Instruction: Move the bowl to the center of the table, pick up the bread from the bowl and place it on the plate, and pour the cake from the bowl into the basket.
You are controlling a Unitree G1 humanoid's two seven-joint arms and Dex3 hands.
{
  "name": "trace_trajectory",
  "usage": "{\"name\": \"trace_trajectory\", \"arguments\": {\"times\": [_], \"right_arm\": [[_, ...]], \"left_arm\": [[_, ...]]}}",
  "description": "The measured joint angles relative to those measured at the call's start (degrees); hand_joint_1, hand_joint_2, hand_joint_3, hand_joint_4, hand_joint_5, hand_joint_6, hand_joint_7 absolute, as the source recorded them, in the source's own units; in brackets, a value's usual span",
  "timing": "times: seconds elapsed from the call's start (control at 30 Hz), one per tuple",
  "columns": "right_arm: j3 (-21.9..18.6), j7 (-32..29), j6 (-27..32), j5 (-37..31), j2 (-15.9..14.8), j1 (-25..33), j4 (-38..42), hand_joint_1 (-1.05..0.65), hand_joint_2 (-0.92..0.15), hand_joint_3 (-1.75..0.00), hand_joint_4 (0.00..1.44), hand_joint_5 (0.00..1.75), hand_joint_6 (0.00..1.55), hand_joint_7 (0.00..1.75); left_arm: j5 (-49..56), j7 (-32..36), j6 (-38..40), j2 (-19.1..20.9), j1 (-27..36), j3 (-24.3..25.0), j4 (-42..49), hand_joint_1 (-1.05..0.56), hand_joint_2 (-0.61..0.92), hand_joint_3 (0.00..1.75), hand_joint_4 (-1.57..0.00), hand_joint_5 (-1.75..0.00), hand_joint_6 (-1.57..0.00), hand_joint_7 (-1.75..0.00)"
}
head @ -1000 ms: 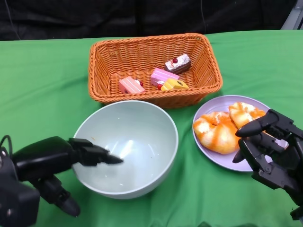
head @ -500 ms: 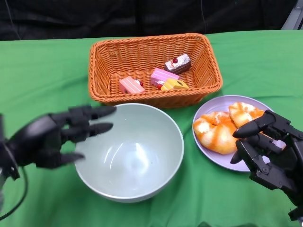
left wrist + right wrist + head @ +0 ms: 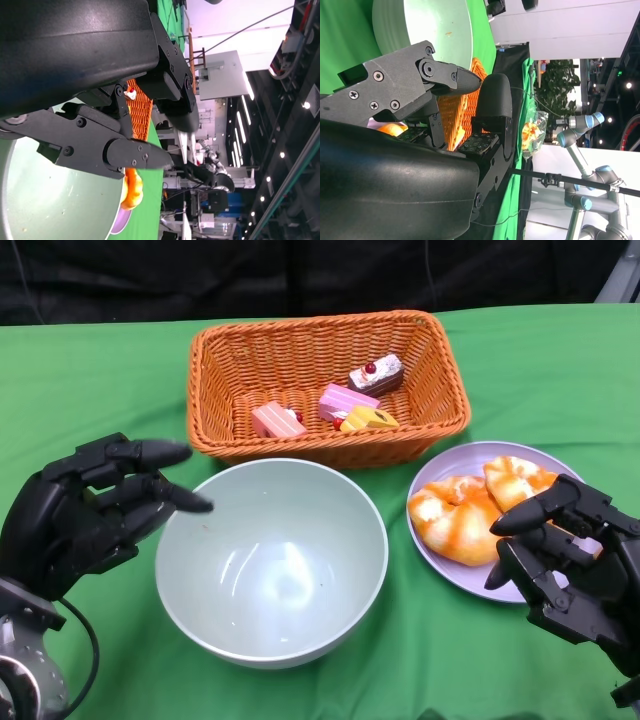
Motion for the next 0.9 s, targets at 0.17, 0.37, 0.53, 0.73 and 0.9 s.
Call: {"name": "trace_trajectory", "arguments": {"times": [0.17, 0.37, 0.53, 0.73, 0.9], "right_arm": [[-0.12, 0.57, 0.02, 0.24, -0.22, 0.0, 0.0, -0.1, -0.71, -0.71, 0.66, 1.56, 0.67, 1.2], [-0.08, 1.85, -0.01, 0.18, -0.97, 0.03, 0.0, -0.1, -0.69, -0.73, 0.67, 1.58, 0.66, 1.22], [0.53, 2.94, -0.79, -1.25, -2.13, 1.06, -0.14, -0.11, -0.6, -0.86, 0.68, 1.54, 0.66, 1.22], [2.04, 3.86, -2.62, -3.32, -3.16, 3.27, -1.31, -0.14, -0.57, -0.88, 0.72, 1.54, 0.7, 1.22], [3.2, 5.78, -3.22, -3.77, -4.91, 4.24, -2.36, -0.14, -0.56, -0.88, 0.69, 1.61, 0.68, 1.25]], "left_arm": [[0.3, 0.05, -4.0, -0.09, 0.14, -1.77, 0.0, 0.01, 0.75, 0.92, -0.73, -1.65, -0.7, -1.35], [1.93, 2.0, -9.0, -1.41, 0.31, -5.3, -0.19, 0.01, 0.7, 1.02, -0.76, -1.72, -0.71, -1.45], [2.87, 5.13, -12.76, -2.28, 0.82, -8.66, -0.72, -0.02, 0.69, 1.05, -0.76, -1.75, -0.71, -1.48], [4.49, 7.72, -15.72, -2.17, 1.8, -10.61, -1.01, -0.02, 0.63, 1.13, -0.77, -1.75, -0.71, -1.49], [3.98, 11.34, -15.65, -2.18, 2.49, -11.05, -3.27, -0.04, 0.62, 1.14, -0.76, -1.75, -0.71, -1.5]]}}
